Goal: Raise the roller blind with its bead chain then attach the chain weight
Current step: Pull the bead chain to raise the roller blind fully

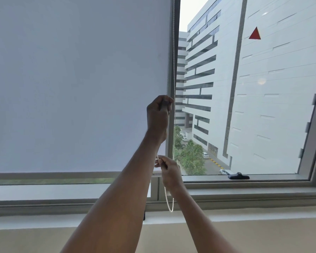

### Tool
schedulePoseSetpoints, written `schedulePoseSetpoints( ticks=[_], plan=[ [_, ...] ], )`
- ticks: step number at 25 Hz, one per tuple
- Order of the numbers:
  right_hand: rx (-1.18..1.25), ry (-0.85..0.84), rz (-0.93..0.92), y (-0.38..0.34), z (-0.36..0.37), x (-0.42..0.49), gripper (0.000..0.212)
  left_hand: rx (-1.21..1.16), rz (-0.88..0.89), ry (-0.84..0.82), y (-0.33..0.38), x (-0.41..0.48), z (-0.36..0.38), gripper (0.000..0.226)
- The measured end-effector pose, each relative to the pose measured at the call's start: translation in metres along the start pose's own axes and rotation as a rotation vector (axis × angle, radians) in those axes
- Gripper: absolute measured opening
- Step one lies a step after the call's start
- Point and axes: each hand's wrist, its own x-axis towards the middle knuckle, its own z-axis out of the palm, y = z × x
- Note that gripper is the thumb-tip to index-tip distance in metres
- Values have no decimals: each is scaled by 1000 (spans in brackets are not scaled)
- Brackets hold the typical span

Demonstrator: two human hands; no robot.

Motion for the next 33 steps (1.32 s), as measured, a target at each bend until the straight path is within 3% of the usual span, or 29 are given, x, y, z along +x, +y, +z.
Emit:
schedulePoseSetpoints(
  ticks=[4, 10, 21, 30, 33],
  plan=[
    [-37, 136, -56, -12, -24, 17, 30, 11, -36, 8, -18, -21, -6, 27],
    [122, 261, -231, -76, -48, 59, 23, 47, -56, -25, -45, -46, -26, 30],
    [333, 171, -276, -166, -32, 98, 18, 109, -226, -12, -110, -120, -67, 44],
    [226, 239, -267, -116, -16, 68, 33, 126, -349, 31, -135, -158, -80, 39],
    [226, 234, -250, -94, -16, 56, 34, 285, -416, 60, -135, -158, -85, 27]
  ],
)
